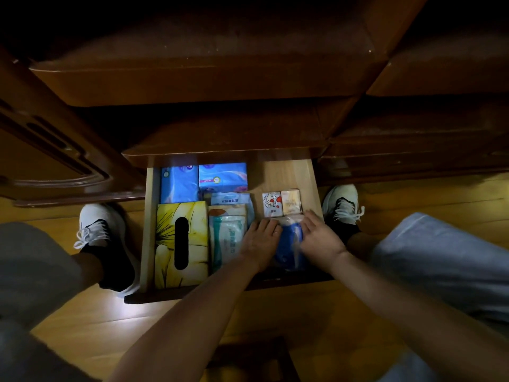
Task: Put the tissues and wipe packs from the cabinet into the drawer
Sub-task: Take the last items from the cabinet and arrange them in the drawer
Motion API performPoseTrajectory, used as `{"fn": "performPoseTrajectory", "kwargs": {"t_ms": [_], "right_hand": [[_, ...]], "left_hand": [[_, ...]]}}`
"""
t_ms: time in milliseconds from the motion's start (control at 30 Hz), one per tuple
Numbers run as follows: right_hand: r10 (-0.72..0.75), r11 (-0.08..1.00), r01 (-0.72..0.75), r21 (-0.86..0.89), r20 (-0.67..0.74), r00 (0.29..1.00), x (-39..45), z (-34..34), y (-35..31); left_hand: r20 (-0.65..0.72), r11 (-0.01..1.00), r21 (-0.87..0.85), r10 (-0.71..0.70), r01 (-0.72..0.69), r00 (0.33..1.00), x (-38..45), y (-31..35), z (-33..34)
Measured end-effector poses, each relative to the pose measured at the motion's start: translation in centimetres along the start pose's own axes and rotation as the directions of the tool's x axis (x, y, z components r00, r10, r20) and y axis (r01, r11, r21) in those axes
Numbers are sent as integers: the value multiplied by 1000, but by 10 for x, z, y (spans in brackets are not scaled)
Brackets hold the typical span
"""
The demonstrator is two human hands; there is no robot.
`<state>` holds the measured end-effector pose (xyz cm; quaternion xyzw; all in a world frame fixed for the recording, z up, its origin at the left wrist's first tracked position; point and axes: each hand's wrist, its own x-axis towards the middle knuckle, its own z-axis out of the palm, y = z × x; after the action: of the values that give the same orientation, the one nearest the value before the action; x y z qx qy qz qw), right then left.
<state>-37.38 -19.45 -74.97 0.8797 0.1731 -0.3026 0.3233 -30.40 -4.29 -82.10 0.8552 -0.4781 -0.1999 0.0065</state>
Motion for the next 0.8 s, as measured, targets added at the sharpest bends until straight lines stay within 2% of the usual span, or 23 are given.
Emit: {"fn": "performPoseTrajectory", "kwargs": {"t_ms": [167,300,367,467,500,600,700,800], "right_hand": [[-35,998,32,46,65,997,-13,-17,17],[-129,991,133,-23,125,984,-28,-11,16],[-114,992,121,-33,153,982,-29,-8,12],[-78,996,69,49,196,977,-18,-16,8],[-46,998,37,57,170,984,-16,-18,10],[154,988,-153,14,-96,983,-26,-19,19],[-35,998,32,45,72,997,-27,-8,13],[-13,996,19,92,-68,998,-33,-18,11]], "left_hand": [[-1,1000,-4,-4,4,1000,-6,-1,-2],[14,1000,2,-6,6,1000,-5,1,-6],[39,1000,-13,-15,15,999,-4,1,-9],[63,999,-45,-24,27,998,-7,-1,-10],[72,999,-45,-17,21,997,-10,-1,-11],[88,998,-70,0,6,996,-21,-4,-19],[67,986,-166,-3,14,998,-34,-5,-33],[36,970,-244,-6,14,999,-48,-5,-44]]}}
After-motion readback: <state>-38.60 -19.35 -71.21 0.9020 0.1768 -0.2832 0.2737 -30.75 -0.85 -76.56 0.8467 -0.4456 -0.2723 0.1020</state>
